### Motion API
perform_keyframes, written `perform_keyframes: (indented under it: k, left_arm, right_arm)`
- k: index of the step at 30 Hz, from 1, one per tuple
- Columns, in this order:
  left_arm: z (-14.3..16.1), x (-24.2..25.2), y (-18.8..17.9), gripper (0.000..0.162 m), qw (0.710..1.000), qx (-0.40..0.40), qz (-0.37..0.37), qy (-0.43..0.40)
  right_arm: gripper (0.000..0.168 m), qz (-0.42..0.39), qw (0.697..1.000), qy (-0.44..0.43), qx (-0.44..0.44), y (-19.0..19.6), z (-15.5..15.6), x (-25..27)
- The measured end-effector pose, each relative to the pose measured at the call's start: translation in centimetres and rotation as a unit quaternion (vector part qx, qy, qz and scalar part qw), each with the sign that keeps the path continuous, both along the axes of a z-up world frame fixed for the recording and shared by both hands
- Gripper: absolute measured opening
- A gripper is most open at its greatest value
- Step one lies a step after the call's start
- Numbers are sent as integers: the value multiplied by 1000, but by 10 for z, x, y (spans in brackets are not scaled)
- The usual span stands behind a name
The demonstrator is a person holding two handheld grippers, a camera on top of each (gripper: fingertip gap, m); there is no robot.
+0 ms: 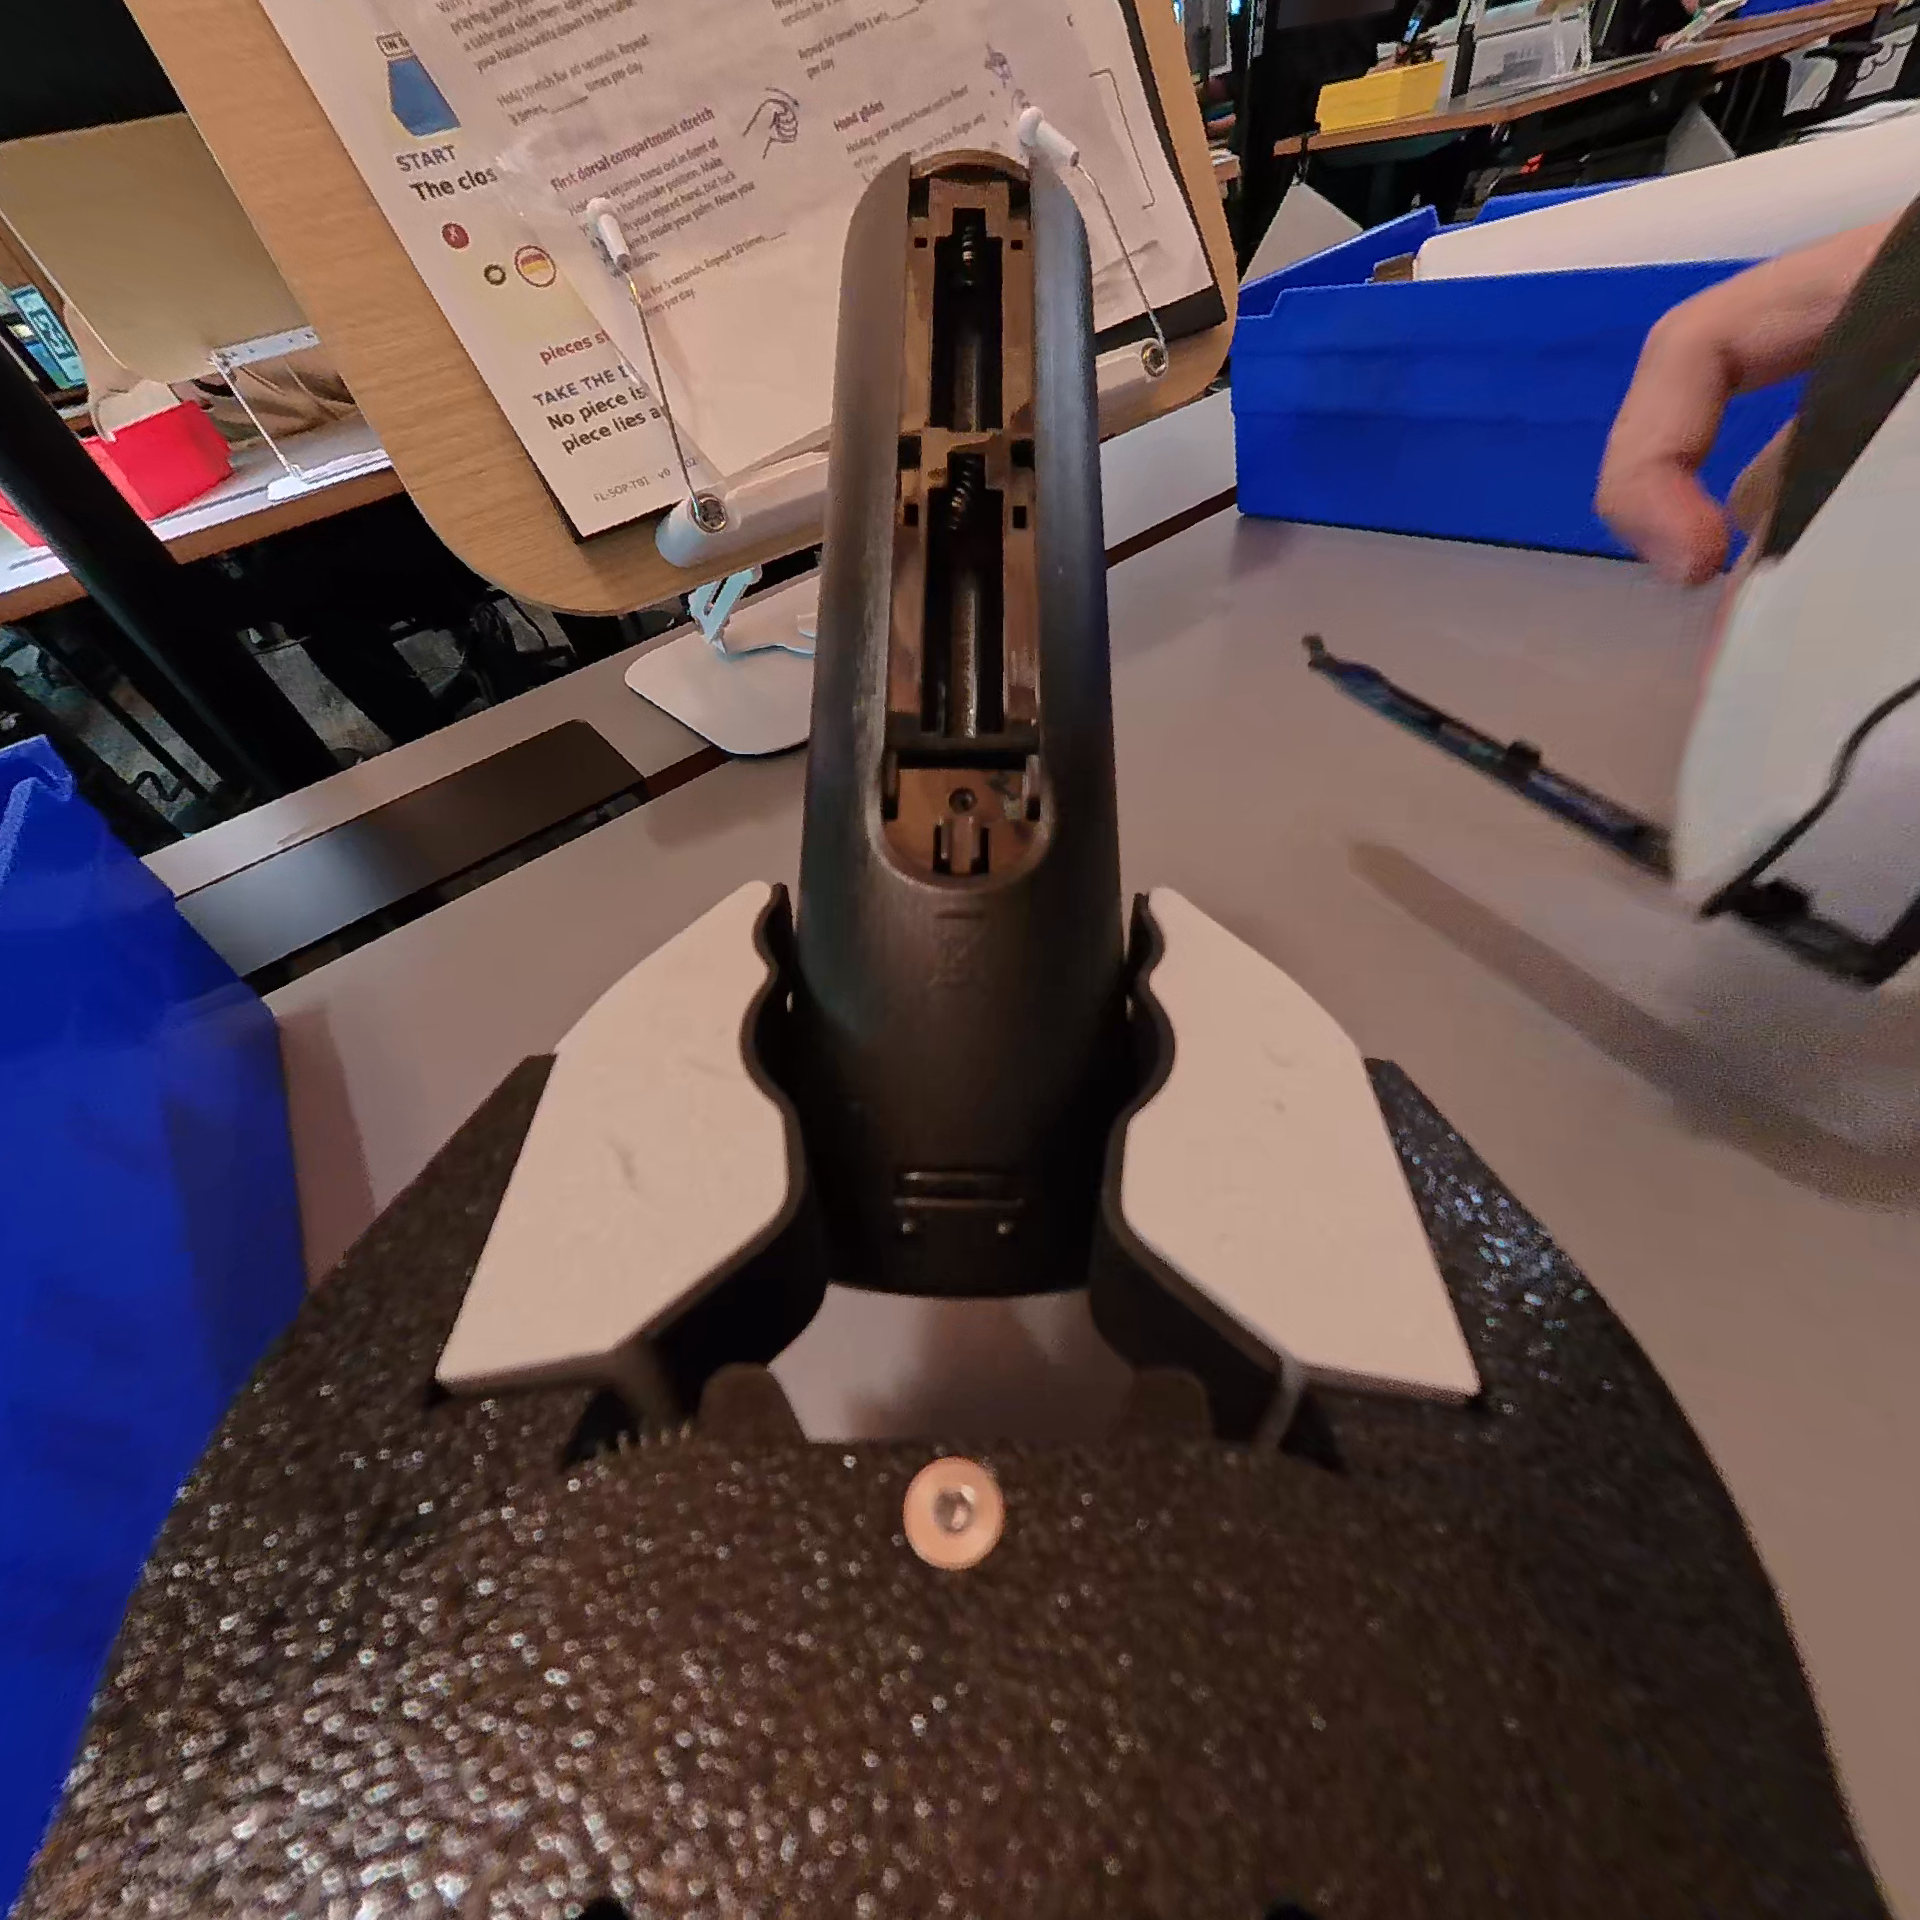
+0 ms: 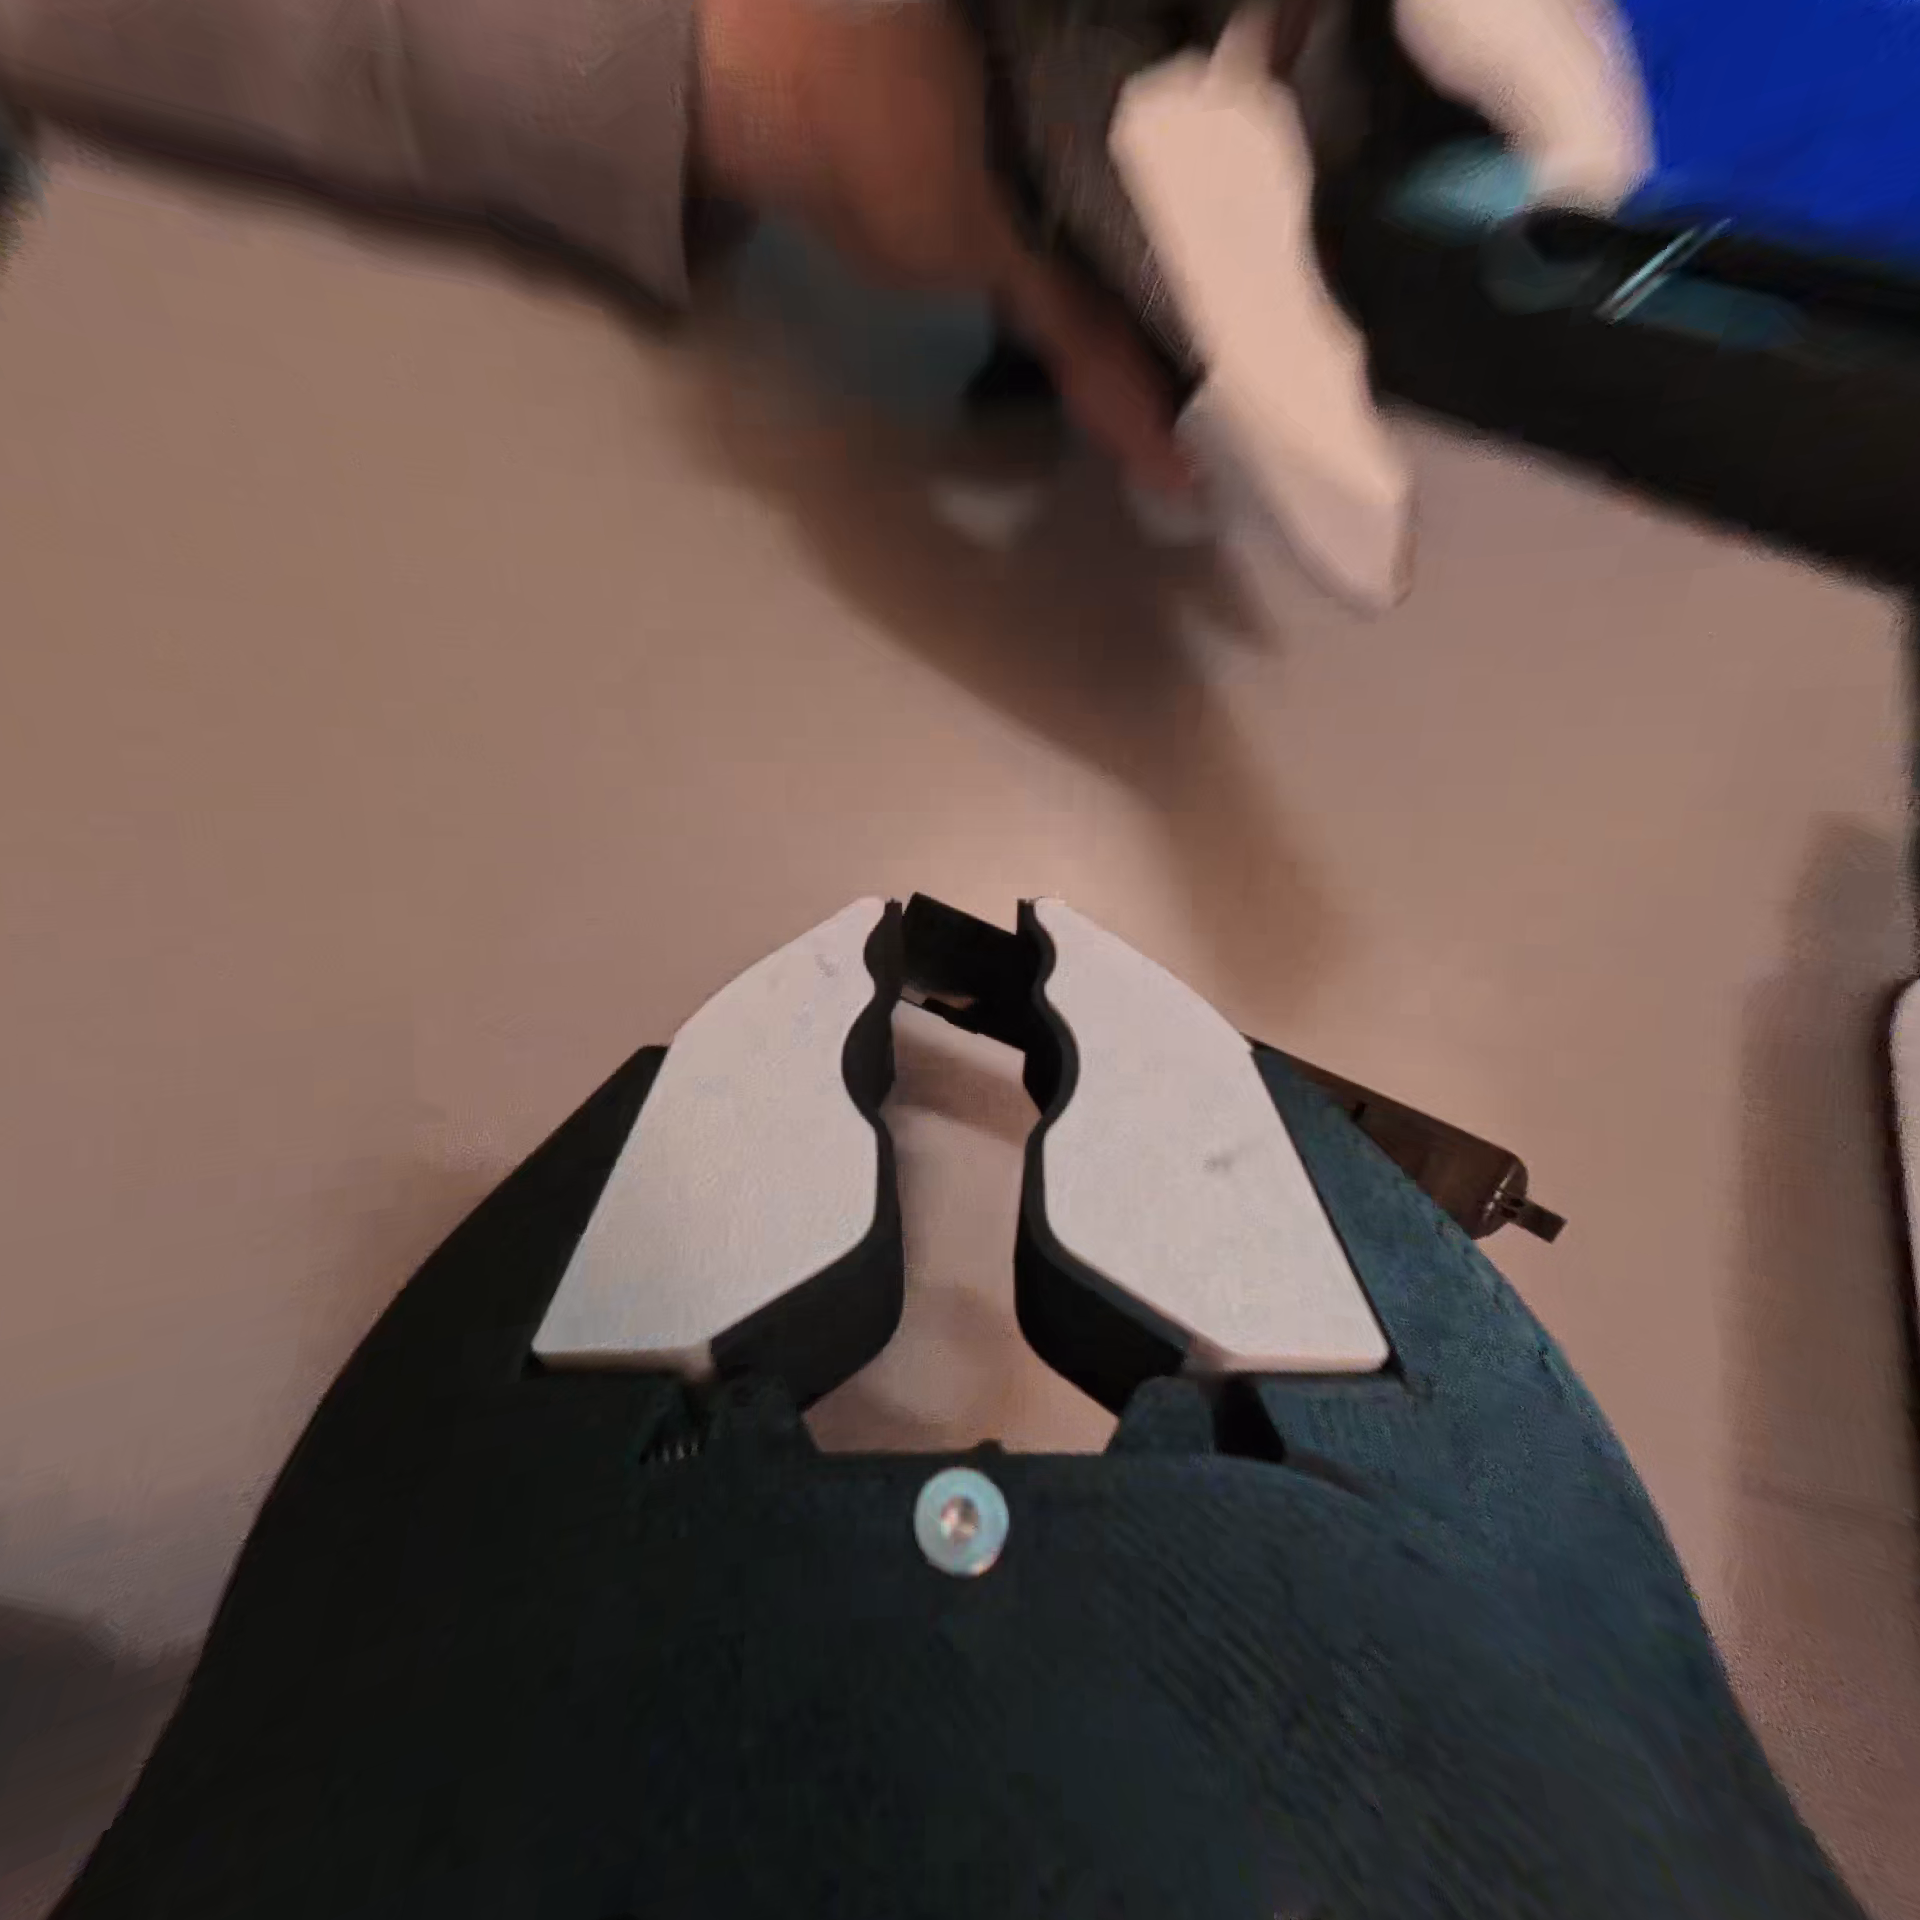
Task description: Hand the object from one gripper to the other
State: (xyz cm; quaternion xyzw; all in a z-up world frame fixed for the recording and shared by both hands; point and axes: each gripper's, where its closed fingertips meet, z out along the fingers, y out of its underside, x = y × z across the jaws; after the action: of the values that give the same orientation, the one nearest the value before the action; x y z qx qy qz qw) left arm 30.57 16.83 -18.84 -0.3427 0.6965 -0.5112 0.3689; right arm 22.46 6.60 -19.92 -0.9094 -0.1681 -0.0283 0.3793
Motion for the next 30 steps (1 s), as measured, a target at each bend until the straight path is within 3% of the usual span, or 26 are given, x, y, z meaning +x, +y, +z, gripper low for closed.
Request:
perform_keyframes:
  k: [3,5,6,8,10,11,14,17,20,23,26,28,30]
  left_arm:
    - [1,0,0,61,1000,-1,0,-1]
    - [1,0,0,61,1000,-2,0,-2]
    - [1,0,1,61,1000,-2,0,-2]
    - [0,0,0,61,1000,0,-1,-1]
    - [0,0,0,61,1000,3,-1,-2]
    - [0,0,-1,61,1000,5,-2,-3]
    - [0,0,-2,61,1000,11,-4,-5]
    - [0,-1,-3,61,1000,11,-6,-7]
    - [0,-1,-3,61,1000,9,-7,-8]
    - [1,-1,-3,61,1000,8,-8,-10]
    - [0,-1,-4,61,1000,12,-11,-10]
    - [0,-2,-6,61,1000,17,-12,-10]
    - [-1,-2,-7,61,1000,23,-16,-13]
  right_arm:
    - [21,-72,969,76,222,-2,51,-6]
    - [21,-147,906,188,351,-22,71,-1]
    - [21,-145,868,273,390,-36,77,-8]
    - [21,-178,767,436,435,-64,83,-3]
    - [21,-240,680,518,461,-93,74,12]
    - [20,-254,658,525,476,-107,70,13]
    - [21,-304,632,508,500,-142,62,10]
    - [16,-359,635,483,485,-167,52,3]
    - [25,-409,663,429,458,-190,42,-7]
    - [38,-467,728,327,380,-206,26,-15]
    - [51,-531,797,162,240,-212,3,-10]
    - [54,-539,827,64,145,-209,-12,0]
    - [55,-532,842,31,85,-201,-24,12]
